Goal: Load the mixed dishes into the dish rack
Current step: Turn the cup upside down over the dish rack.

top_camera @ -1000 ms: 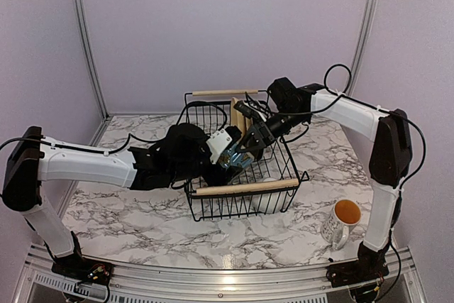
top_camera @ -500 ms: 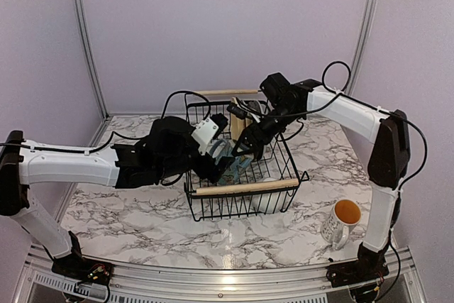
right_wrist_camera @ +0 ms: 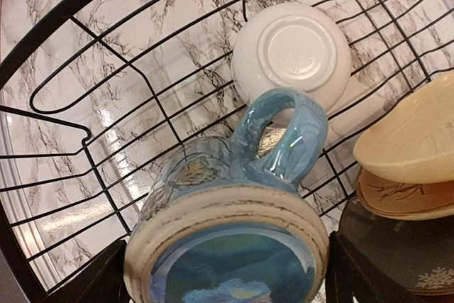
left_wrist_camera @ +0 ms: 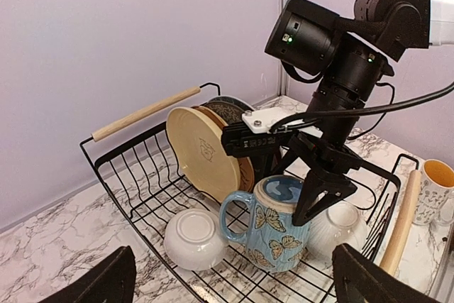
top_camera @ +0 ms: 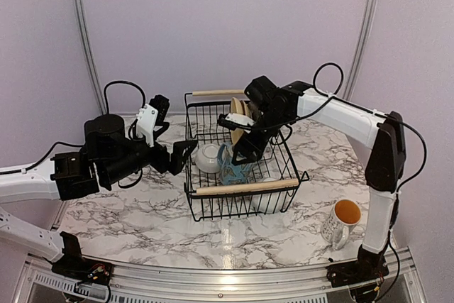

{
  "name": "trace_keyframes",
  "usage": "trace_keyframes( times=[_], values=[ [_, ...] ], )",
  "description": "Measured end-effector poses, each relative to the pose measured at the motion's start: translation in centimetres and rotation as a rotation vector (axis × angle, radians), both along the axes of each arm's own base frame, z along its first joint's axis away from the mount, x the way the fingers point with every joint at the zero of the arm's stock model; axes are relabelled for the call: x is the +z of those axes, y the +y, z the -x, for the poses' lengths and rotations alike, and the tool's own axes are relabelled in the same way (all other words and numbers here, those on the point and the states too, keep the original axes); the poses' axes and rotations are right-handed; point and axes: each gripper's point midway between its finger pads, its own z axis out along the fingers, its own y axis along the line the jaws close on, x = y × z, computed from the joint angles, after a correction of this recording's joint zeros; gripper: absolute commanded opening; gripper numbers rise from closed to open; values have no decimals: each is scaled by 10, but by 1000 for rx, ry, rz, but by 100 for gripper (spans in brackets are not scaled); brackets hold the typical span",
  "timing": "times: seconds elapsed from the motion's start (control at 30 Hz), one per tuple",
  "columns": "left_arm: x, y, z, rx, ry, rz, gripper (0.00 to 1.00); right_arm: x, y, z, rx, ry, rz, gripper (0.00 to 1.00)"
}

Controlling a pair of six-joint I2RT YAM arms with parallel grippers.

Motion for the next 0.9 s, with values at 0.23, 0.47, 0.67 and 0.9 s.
trace_keyframes(
  times=[0.23, 0.47, 0.67, 0.9],
  values=[
    [18, 30, 8, 53, -5, 81, 99, -21, 4, -4, 14, -87, 123, 13],
    [20, 41, 13, 69, 5, 114, 99, -32, 1, -17, -18, -136, 180, 21],
    [13, 41, 13, 71, 24, 111, 99, -31, 1, -25, -35, -168, 189, 51],
    [10, 41, 13, 72, 36, 118, 99, -31, 3, -33, -49, -190, 197, 75]
  ],
)
